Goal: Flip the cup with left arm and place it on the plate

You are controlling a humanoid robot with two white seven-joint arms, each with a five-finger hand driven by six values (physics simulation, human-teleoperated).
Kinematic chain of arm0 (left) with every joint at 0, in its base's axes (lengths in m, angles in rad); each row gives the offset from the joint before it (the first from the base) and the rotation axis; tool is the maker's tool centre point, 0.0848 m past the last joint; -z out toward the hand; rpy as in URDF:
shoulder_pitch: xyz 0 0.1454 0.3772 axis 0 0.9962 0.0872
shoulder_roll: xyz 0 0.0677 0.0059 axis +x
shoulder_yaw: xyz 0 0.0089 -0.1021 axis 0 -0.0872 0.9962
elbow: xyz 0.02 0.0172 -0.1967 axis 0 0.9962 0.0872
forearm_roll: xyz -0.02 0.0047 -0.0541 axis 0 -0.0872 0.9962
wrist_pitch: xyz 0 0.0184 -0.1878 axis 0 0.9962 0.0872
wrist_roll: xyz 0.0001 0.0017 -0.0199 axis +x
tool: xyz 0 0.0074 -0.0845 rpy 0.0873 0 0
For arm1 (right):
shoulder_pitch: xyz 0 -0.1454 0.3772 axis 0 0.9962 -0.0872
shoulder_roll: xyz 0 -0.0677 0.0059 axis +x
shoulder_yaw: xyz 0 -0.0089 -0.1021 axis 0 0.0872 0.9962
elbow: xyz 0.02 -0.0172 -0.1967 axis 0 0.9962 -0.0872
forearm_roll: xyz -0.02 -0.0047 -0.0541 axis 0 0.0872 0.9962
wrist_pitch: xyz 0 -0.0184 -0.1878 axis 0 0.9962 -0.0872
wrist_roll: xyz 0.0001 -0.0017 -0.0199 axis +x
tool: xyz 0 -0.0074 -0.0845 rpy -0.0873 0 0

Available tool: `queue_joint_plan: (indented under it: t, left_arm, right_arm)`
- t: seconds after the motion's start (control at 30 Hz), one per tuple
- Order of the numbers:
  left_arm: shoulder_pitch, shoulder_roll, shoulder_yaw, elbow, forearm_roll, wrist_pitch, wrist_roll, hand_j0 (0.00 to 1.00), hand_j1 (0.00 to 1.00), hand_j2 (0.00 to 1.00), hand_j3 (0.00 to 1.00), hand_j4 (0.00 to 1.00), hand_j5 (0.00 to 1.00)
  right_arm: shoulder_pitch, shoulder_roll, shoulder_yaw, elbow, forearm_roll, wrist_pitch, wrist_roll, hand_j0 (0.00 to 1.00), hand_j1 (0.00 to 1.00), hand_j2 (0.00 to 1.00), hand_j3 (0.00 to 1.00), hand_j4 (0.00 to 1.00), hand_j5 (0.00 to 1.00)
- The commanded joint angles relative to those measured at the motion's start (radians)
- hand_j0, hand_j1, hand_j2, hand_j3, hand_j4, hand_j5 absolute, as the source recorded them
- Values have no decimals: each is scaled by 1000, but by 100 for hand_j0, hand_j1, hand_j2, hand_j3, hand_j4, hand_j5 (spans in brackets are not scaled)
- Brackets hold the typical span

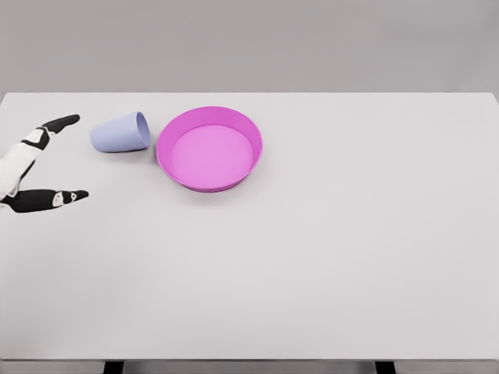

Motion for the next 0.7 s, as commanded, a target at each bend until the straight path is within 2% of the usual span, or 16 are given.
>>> queue_joint_plan:
  t: [0.0, 0.17, 0.27, 0.33, 0.4, 0.43, 0.53, 0.63, 0.67]
  left_arm:
    - [0, 1, -1, -4, 4, 0, -8, 100, 100, 100, 100, 100, 100]
    - [0, 3, 1, -3, -54, 0, -17, 100, 100, 100, 100, 100, 100]
    - [-12, 4, 6, -3, -142, 0, -46, 100, 100, 100, 100, 100, 100]
    - [-14, 1, 7, 0, -197, 0, -98, 100, 100, 100, 100, 100, 100]
    - [-18, 0, 9, 5, -197, 0, -183, 100, 100, 100, 100, 100, 100]
    - [-40, -5, 1, 5, -197, 0, -221, 100, 100, 100, 100, 100, 100]
    - [-103, -105, 6, 39, -197, 0, -388, 100, 100, 100, 100, 100, 100]
    - [-187, -109, -4, 132, -197, 0, -398, 100, 100, 100, 100, 100, 100]
    - [-219, -109, -28, 166, -199, 0, -401, 100, 100, 100, 100, 100, 100]
  right_arm:
    - [0, 0, -8, -5, -1, -1, -1, 100, 100, 100, 100, 100, 100]
    - [2, 0, 0, 0, 0, 0, 0, 100, 100, 100, 100, 100, 100]
    - [2, 0, 1, 1, 0, 0, 0, 100, 100, 100, 100, 100, 100]
    - [2, 0, 2, 1, 0, 0, 0, 100, 100, 100, 100, 100, 100]
    - [2, 0, 2, 1, 0, 0, 0, 100, 100, 100, 100, 100, 100]
    - [2, 0, 3, 1, 0, 0, 0, 100, 100, 100, 100, 100, 100]
    - [2, 0, 2, 1, 0, 0, 0, 100, 100, 100, 100, 100, 100]
    - [2, 0, 3, 1, 0, 0, 0, 100, 100, 100, 100, 100, 100]
    - [2, 0, 2, 1, 0, 0, 0, 100, 100, 100, 100, 100, 100]
